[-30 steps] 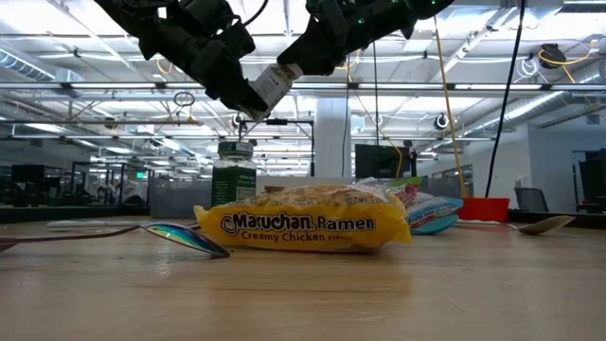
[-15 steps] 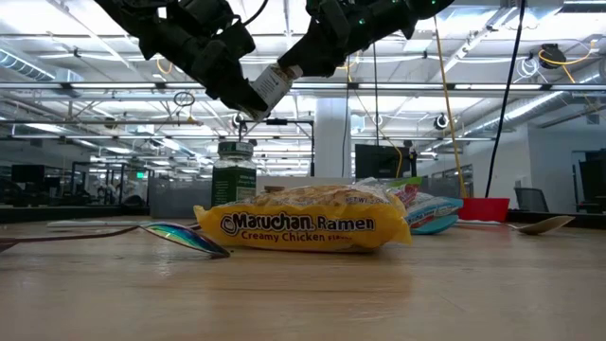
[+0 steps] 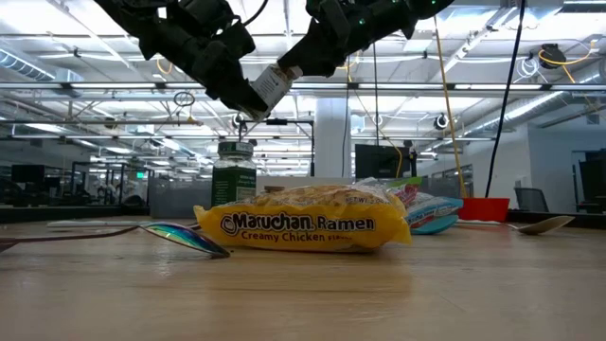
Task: Pick & Place Food Item
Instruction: Put the white seasoning bottle into the right black bin
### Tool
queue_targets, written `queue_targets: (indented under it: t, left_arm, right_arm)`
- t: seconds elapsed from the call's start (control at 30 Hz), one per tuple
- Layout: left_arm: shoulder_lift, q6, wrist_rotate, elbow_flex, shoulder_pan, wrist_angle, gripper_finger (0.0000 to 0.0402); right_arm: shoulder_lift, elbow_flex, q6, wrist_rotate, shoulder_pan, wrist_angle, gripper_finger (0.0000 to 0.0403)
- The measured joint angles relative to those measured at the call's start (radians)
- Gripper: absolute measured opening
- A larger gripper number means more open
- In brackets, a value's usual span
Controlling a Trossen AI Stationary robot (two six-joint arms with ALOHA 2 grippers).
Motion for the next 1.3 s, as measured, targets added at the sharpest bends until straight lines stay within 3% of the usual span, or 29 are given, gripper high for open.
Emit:
queue_targets:
  t: [0.7, 0.9, 1.3]
  left_arm:
    - [-0.002, -0.007, -0.02, 0.002, 0.0, 0.04, 0.0256]
    - [-0.003, -0.003, -0.089, 0.002, 0.0, 0.046, 0.0257]
    - [-0.146, 0.01, -0.12, 0.002, 0.001, -0.002, 0.0257]
  right_arm:
    - [0.003, -0.002, -0.008, 0.026, 0.0, -0.022, 0.0204]
    - [0.003, -0.002, -0.036, 0.081, 0.0, -0.038, 0.0204]
    - [0.002, -0.002, -0.053, 0.085, -0.059, -0.084, 0.0204]
